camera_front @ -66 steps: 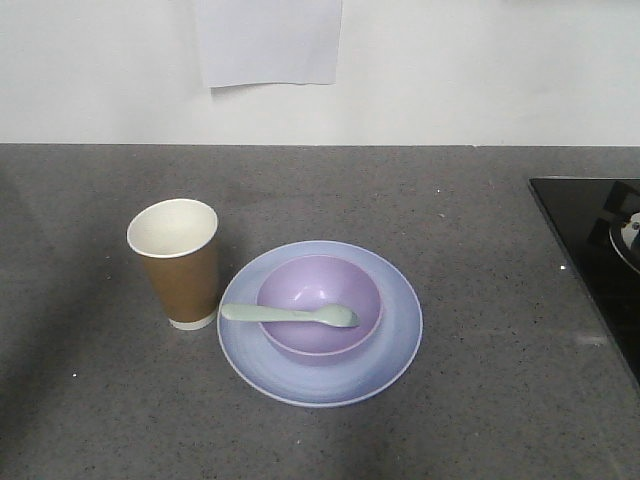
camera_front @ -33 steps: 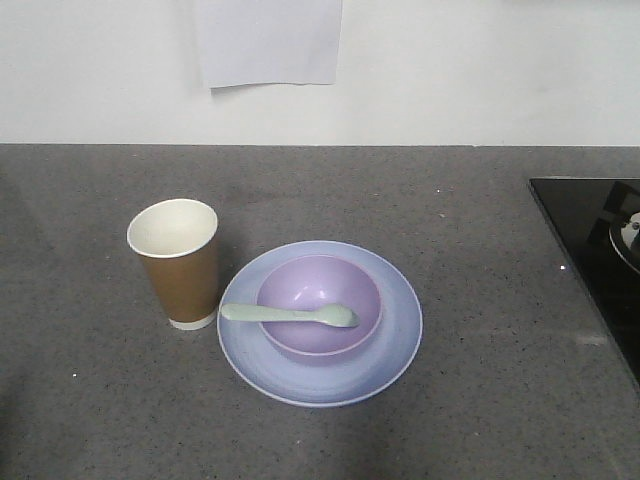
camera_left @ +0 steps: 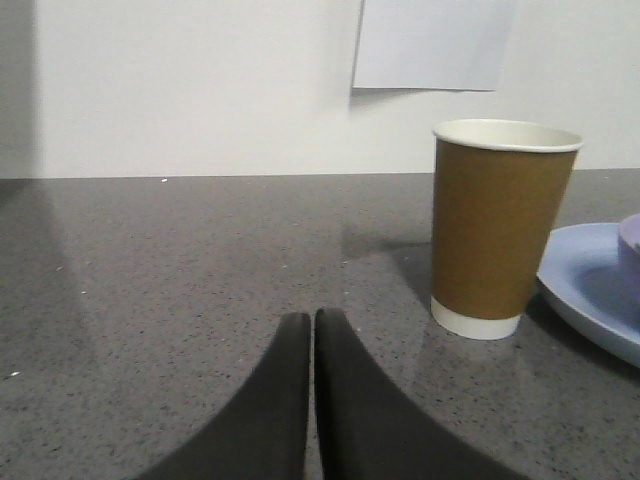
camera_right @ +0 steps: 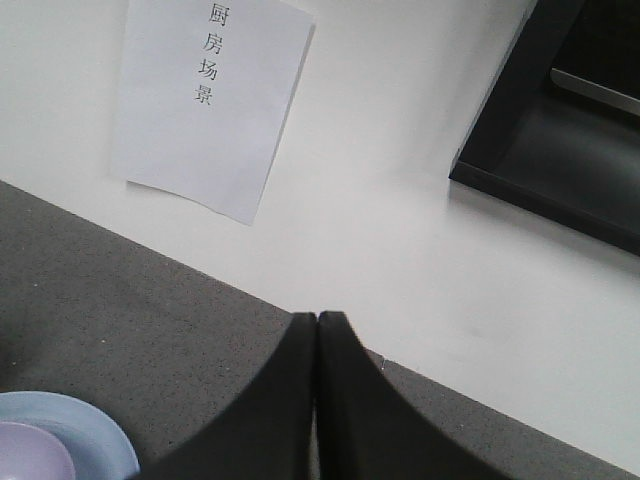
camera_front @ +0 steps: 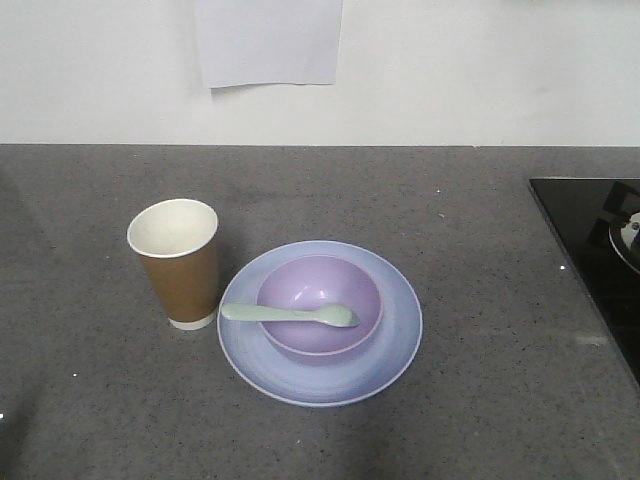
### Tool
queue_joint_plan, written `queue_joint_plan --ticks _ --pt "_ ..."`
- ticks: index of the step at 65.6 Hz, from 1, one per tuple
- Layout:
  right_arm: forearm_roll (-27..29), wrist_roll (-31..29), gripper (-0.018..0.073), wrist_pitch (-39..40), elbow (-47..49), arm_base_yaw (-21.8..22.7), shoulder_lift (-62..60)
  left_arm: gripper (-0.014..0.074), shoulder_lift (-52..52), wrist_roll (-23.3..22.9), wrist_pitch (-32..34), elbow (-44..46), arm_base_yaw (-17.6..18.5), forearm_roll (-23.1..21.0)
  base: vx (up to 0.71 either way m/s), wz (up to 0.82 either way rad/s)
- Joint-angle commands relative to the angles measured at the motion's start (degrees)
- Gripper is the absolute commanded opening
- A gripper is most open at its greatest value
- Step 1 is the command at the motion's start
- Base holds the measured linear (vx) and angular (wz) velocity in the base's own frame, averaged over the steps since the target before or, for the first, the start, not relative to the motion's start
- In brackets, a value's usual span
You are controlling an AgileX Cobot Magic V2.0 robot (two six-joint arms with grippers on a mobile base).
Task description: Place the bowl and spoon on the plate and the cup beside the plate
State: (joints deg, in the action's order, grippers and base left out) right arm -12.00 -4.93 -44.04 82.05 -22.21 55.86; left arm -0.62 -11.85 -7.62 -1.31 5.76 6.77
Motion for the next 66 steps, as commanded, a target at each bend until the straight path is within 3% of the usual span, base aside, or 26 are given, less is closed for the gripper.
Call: queue_joint_plan --ticks 1,16,38,66 --pt "-0.96 -0.13 -0.001 4.04 1.35 0.17 -0.43 -0.0006 -0.87 0.93 3.94 0.93 2.27 0.35 0.0 0.0" --pt "-0.96 -0.13 -0.001 4.04 1.35 0.17 -0.43 -0.0006 -0.87 0.8 3.95 0.93 1.09 0.35 0.0 0.0" --pt "-0.96 -0.13 -0.001 4.04 1.35 0.17 -0.43 -0.0006 -0.87 0.28 3.84 0.93 -4.94 -0.06 0.0 0.0" --pt "-0.96 -0.13 -0.001 4.04 1.35 0.17 -0.43 -0.0006 -0.81 0.28 3.85 0.99 -5.2 -0.06 0.0 0.0"
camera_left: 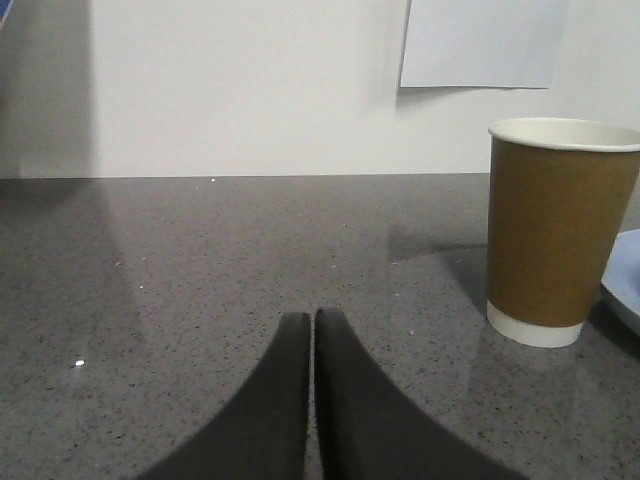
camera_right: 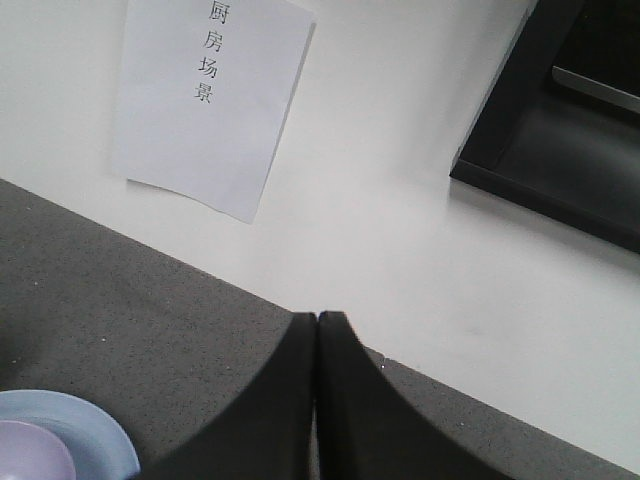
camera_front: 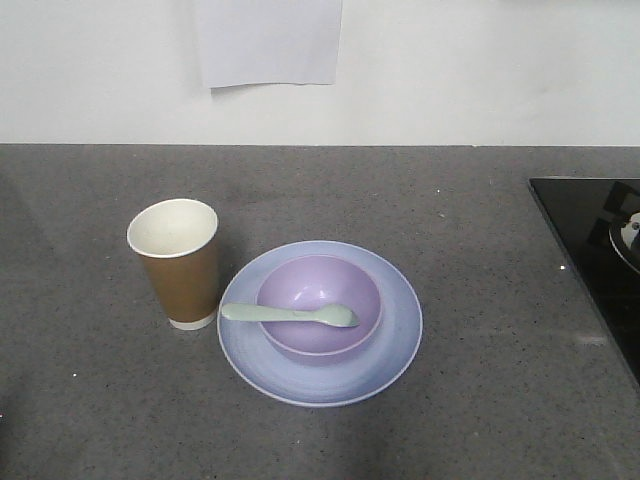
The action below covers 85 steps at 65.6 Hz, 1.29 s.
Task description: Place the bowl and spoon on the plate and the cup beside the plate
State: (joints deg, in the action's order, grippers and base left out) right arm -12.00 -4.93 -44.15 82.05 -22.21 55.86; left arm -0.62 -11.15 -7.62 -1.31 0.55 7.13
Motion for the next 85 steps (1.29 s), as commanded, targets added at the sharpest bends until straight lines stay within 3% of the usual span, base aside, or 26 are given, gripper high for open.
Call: queue_joint_plan --ticks 1,33,39,47,60,65,72,85 --pt "-0.96 -0.13 -0.001 4.15 1.35 0.17 -0.43 -0.0006 -0.81 -0.42 3.85 0.99 0.01 -0.42 0.0 0.0" --pt "-0.96 -0.13 -0.001 4.15 1.35 0.17 -0.43 -0.0006 -0.81 -0.42 3.85 0.99 0.01 -0.42 0.0 0.0" --pt "0.36 -0.44 -0.001 6.53 -3.43 0.17 -0.93 -0.0006 -0.81 -0.42 3.85 0.99 0.01 -0.42 0.0 0.0" --pt "1.45 -0.32 -0.001 13.86 -13.62 2.72 -3.64 -0.0006 -0.81 -0.42 3.85 0.99 0.01 -0.42 0.0 0.0" --pt "13.49 -0.32 -0.001 31.97 -35.19 13.06 -9.94 -0.0006 -0.81 -0.42 3.85 0.99 0.01 -0.42 0.0 0.0" --pt "15.56 -0.38 -0.001 36.25 -43.18 16.27 -12.75 -0.0006 -0.81 -0.42 3.85 0.99 0.01 -0.42 0.0 0.0" --pt "14.72 -0.42 -0.001 40.18 -54.0 18.48 -18.56 -0.0006 -0.81 -0.42 3.85 0.99 0.01 -0.42 0.0 0.0" --pt "12.0 -0.44 -0.001 42.07 -69.36 18.62 -32.87 -0.0006 -0.81 -0.42 3.85 0.99 0.01 -0.42 0.0 0.0"
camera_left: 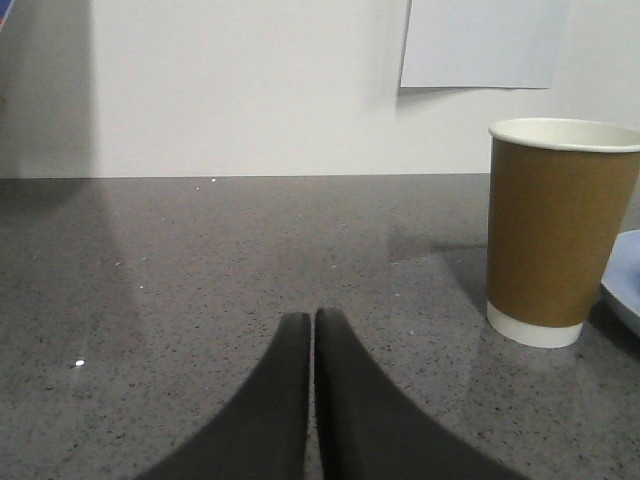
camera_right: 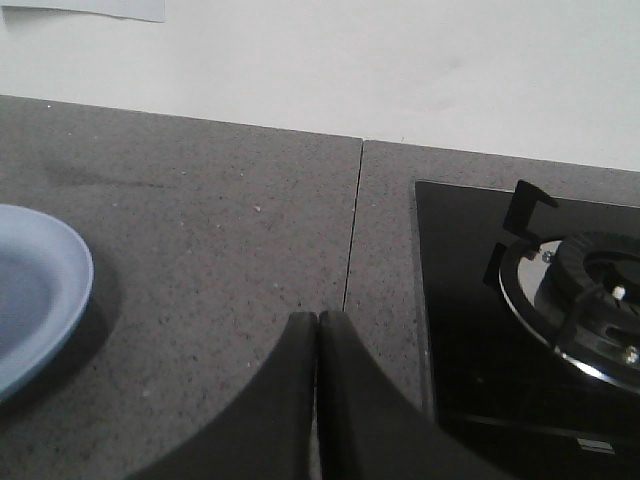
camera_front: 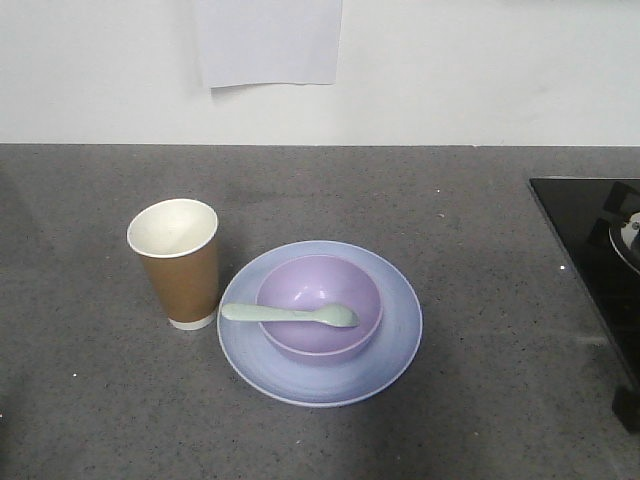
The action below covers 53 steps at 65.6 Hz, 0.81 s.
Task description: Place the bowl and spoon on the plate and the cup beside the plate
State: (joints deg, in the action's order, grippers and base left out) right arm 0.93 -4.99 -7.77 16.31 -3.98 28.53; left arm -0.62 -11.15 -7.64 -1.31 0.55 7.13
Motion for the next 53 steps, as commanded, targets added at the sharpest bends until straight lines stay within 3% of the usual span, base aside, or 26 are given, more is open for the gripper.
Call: queue_joint_plan --ticks 1,23,53 --pt "-0.93 -0.24 -0.001 5.69 -4.56 0.39 -6.63 -0.0006 -0.81 -0.42 3.87 0.99 0.01 -0.42 0.0 0.0" --pt "-0.63 2.77 -0.001 5.46 -18.38 0.39 -25.57 -0.0006 -0.81 -0.37 3.88 0.99 0.01 -0.42 0.0 0.0" --pt "-2.67 2.76 -0.001 4.19 -18.44 0.39 -29.67 -0.0006 -0.81 -0.37 3.88 0.99 0.01 -0.42 0.0 0.0"
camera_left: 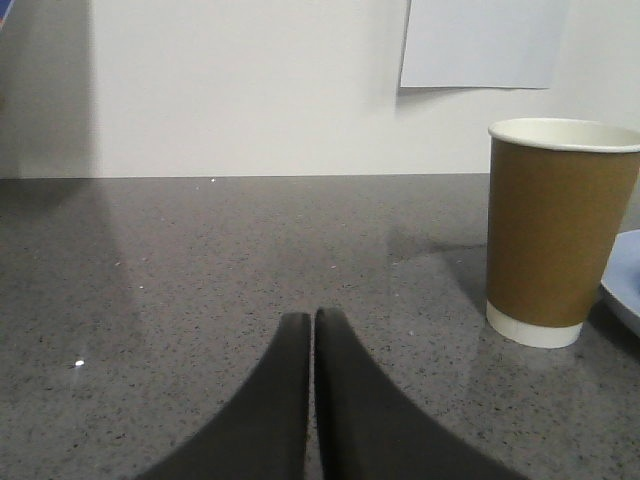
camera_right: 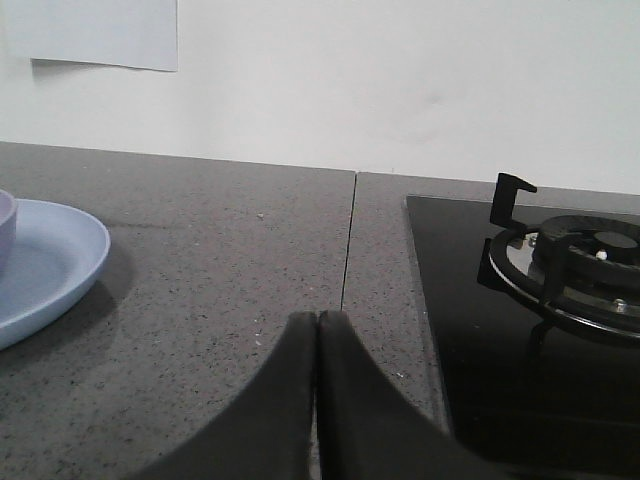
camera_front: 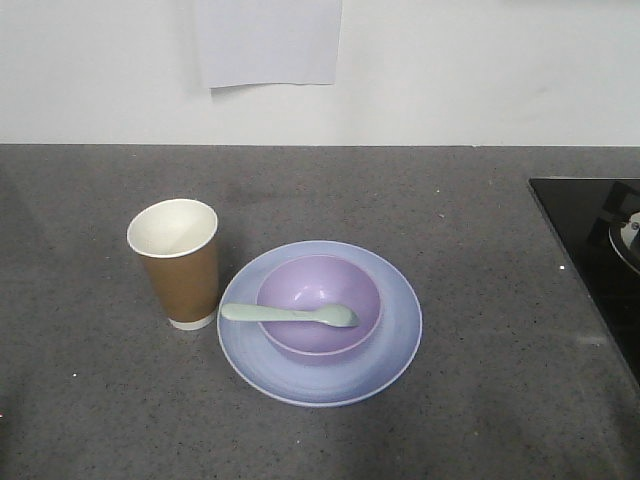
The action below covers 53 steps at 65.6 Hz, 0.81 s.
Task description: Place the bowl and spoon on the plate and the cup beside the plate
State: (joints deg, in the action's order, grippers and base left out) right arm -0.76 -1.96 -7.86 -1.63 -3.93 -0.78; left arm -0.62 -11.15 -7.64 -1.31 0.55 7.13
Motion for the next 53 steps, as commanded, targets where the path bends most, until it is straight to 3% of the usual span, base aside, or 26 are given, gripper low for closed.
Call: queue_joint_plan --ticks 1,15,27,53 --pt "-0.98 -0.27 -0.001 4.28 -0.51 0.34 -0.36 -0.0006 -0.81 -0.37 3.88 0.99 0.01 -0.42 0.0 0.0" --pt "-2.32 -0.27 -0.001 4.27 -0.51 0.57 -0.36 -0.0006 -0.81 -0.37 3.88 0.99 0.01 -0.42 0.0 0.0" --pt "-1.99 0.01 -0.001 4.15 -0.51 3.7 -0.36 -0.0006 -0.81 -0.37 3.88 0.99 0.01 -0.42 0.0 0.0" --pt "-1.99 -0.2 -0.001 3.88 -0.51 3.63 -0.36 -0.0006 -0.81 -0.37 3.88 0.99 0.01 -0.42 0.0 0.0"
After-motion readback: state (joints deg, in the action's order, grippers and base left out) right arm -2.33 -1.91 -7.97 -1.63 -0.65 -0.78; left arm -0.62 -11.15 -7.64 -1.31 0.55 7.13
